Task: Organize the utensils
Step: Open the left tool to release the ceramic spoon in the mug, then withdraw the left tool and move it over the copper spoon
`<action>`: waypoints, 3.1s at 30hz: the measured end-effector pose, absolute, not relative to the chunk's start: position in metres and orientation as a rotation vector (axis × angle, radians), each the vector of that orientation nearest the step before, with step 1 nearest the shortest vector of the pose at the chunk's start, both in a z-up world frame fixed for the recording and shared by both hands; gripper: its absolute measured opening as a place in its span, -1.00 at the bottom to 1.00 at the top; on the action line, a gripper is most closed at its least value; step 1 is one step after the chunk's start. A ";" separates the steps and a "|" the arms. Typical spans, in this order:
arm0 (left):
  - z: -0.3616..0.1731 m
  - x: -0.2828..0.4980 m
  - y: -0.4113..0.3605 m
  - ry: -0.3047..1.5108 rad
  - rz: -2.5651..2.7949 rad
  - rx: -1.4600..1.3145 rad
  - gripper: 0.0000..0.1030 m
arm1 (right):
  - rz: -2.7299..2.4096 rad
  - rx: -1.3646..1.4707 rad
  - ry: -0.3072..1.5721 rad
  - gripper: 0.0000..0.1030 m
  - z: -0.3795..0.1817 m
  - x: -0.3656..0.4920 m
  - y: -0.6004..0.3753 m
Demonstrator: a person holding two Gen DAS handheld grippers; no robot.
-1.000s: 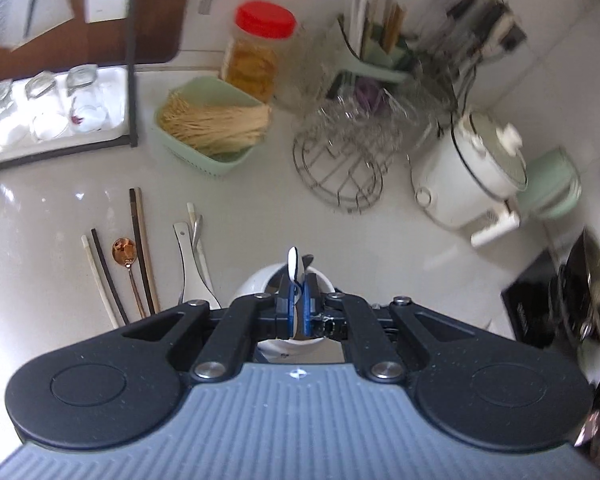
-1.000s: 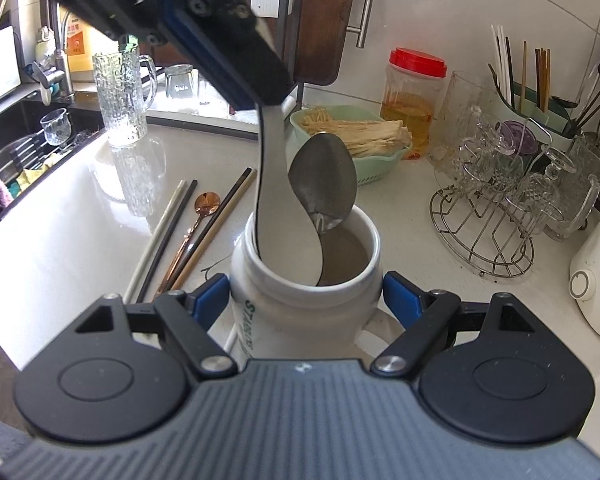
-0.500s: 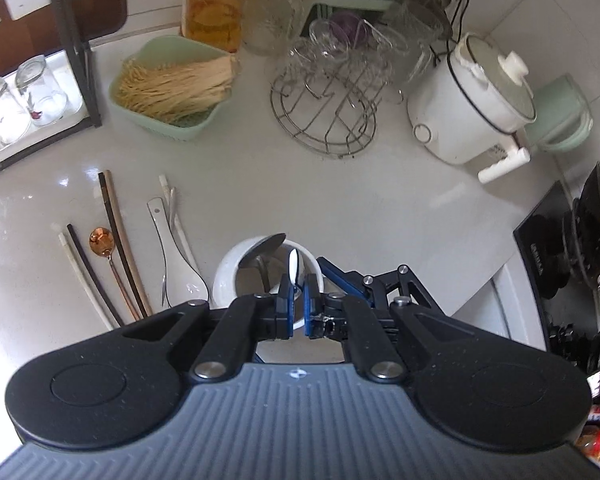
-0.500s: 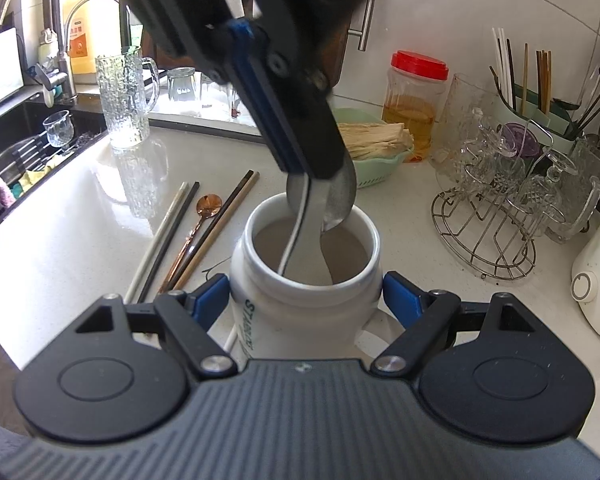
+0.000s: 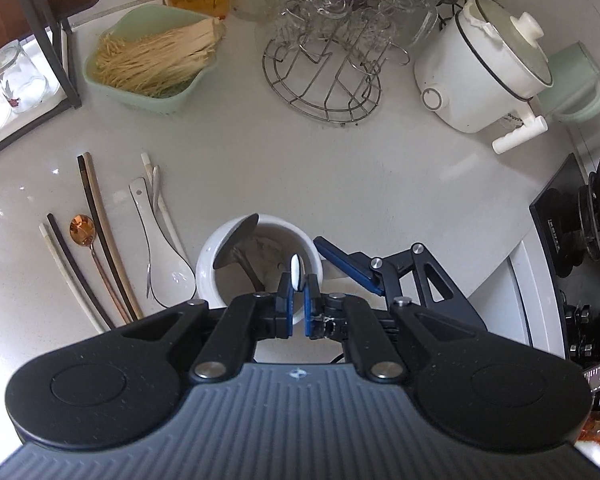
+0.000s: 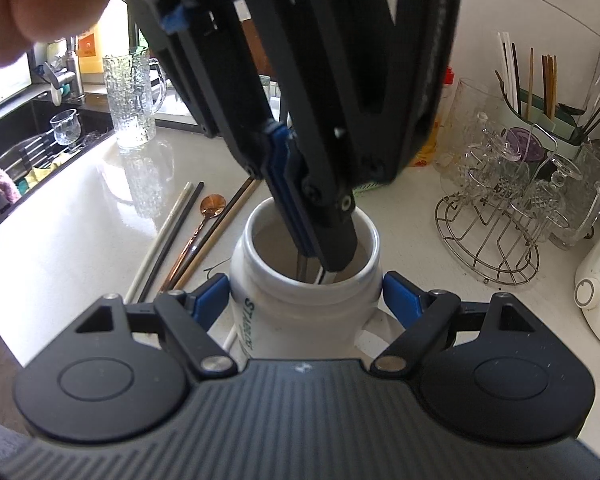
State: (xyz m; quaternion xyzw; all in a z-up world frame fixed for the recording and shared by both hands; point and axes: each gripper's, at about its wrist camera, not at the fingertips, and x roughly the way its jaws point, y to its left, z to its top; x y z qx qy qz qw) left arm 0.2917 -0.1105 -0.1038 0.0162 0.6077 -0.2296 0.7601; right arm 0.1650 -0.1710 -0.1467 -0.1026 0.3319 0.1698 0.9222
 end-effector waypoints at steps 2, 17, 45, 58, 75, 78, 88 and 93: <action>-0.105 0.293 -0.109 1.322 -0.497 0.027 -0.90 | 0.353 -0.213 0.681 0.67 -0.147 0.165 -0.172; -0.084 0.279 -0.085 1.270 -0.480 -0.110 -0.86 | 0.376 -0.229 0.687 0.67 -0.146 0.167 -0.172; -0.058 0.236 -0.019 1.088 -0.317 -0.246 -0.86 | 0.358 -0.225 0.708 0.66 -0.145 0.168 -0.175; -0.098 0.228 0.019 1.086 -0.231 -0.330 -0.85 | 0.357 -0.234 0.725 0.66 -0.143 0.169 -0.177; -0.182 0.240 0.040 1.096 -0.121 -0.358 -0.45 | 0.356 -0.259 0.746 0.66 -0.142 0.170 -0.176; -0.189 0.244 0.039 1.074 -0.114 -0.340 -0.45 | 0.359 -0.263 0.750 0.66 -0.142 0.168 -0.177; -0.202 0.284 0.039 0.977 -0.056 -0.192 -0.45 | 0.378 -0.271 0.734 0.66 -0.142 0.164 -0.180; -0.207 0.307 0.042 0.978 -0.034 -0.091 -0.46 | 0.370 -0.259 0.717 0.66 -0.143 0.162 -0.180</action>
